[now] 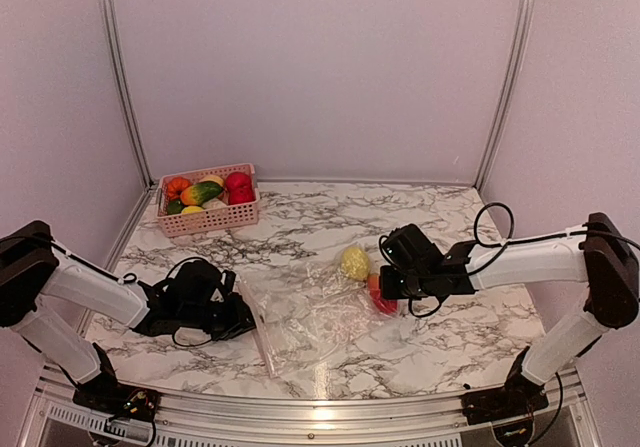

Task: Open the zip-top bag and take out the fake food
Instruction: Pick up the fake fruit from the zipper food storage bag.

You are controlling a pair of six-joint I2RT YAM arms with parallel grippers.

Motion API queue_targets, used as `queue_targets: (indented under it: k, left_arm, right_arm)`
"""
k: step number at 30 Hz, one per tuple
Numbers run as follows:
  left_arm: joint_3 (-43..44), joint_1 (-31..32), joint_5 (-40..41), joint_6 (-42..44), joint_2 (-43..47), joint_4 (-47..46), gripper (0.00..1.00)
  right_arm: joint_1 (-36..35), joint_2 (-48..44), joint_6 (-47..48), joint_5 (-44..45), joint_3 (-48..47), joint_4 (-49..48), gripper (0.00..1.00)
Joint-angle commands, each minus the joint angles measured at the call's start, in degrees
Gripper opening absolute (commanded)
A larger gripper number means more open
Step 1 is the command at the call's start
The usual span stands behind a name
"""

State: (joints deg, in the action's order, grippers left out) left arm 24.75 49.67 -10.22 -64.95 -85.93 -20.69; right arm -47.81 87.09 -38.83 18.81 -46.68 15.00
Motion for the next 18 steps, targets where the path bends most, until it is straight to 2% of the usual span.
queue_targets:
  k: [1, 9, 18]
  left_arm:
    - [1.7, 0.5, 0.2, 0.7, -1.4, 0.5, 0.12]
    - [5.6, 1.4, 1.4, 1.8, -3.4, 2.8, 0.11]
    - [4.6, 2.8, 4.7, -0.2, -1.2, 0.9, 0.12]
  right_arm:
    - [0.5, 2.4, -1.3, 2.3, -0.4, 4.2, 0.09]
    - [0.6, 2.9, -1.2, 4.6, -0.1, 6.8, 0.08]
    - [0.3, 7.8, 2.6, -0.1, -2.3, 6.1, 0.04]
